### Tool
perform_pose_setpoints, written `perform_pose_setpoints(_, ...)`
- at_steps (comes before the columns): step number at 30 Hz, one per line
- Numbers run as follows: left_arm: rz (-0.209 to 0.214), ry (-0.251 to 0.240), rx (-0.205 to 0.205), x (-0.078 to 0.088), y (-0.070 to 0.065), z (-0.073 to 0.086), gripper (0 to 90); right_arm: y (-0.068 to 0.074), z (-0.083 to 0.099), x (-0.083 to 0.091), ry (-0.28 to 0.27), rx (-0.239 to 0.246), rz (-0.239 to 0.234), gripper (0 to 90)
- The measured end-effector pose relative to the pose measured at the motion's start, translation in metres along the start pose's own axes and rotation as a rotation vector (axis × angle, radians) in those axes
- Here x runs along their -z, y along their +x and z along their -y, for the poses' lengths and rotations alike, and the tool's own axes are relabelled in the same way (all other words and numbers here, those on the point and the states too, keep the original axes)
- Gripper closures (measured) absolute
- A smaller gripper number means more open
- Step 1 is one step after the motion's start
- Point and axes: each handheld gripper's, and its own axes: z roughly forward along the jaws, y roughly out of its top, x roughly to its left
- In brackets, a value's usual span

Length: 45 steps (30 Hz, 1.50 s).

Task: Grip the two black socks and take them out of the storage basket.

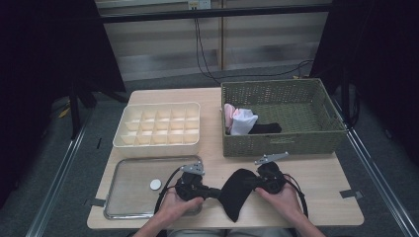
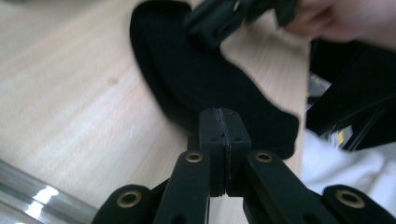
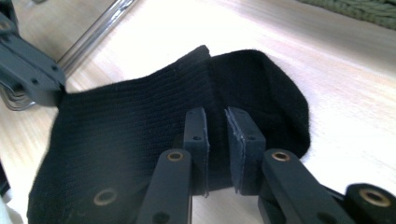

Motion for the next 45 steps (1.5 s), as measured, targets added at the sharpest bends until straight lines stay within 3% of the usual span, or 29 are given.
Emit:
perform_pose_setpoints(4, 0.026, -0.058, 0.002, 0.009, -0.004, -0.008, 89.8, 0.005, 0.0, -0.003, 0.003, 0.015, -0.036, 79.7)
perform_pose_setpoints(9, 0.057, -0.128, 0.008, 0.02, -0.008, -0.017, 89.8, 0.017, -0.004, -0.009, 0.006, 0.039, -0.115, 84.7)
perform_pose_setpoints(16, 0.036, -0.203, -0.011, 0.038, -0.011, -0.037, 89.8, 0.031, -0.015, -0.006, -0.045, 0.05, -0.191, 85.6)
perform_pose_setpoints(22, 0.028, -0.237, -0.029, 0.048, -0.016, -0.05, 89.8, 0.02, -0.022, 0.022, -0.147, 0.011, -0.137, 86.1)
perform_pose_setpoints(26, 0.025, -0.26, -0.045, 0.058, -0.019, -0.058, 89.8, 0.013, -0.022, 0.04, -0.207, -0.02, -0.141, 86.2)
perform_pose_setpoints(31, 0.017, -0.265, -0.066, 0.062, -0.028, -0.069, 90.0, 0.016, -0.027, 0.048, -0.247, -0.011, -0.156, 86.2)
perform_pose_setpoints(34, -0.007, -0.237, -0.064, 0.054, -0.023, -0.068, 89.9, 0.013, -0.027, 0.048, -0.246, -0.019, -0.141, 86.2)
perform_pose_setpoints(37, -0.01, -0.224, -0.024, 0.042, -0.009, -0.059, 89.9, 0.008, -0.022, 0.048, -0.238, -0.028, -0.117, 86.3)
perform_pose_setpoints(39, -0.025, -0.209, -0.019, 0.034, -0.004, -0.055, 89.7, 0.004, -0.019, 0.051, -0.234, -0.037, -0.103, 86.3)
perform_pose_setpoints(45, -0.026, -0.179, 0.003, 0.02, 0.002, -0.053, 84.8, -0.01, -0.011, 0.064, -0.256, -0.065, -0.063, 86.4)
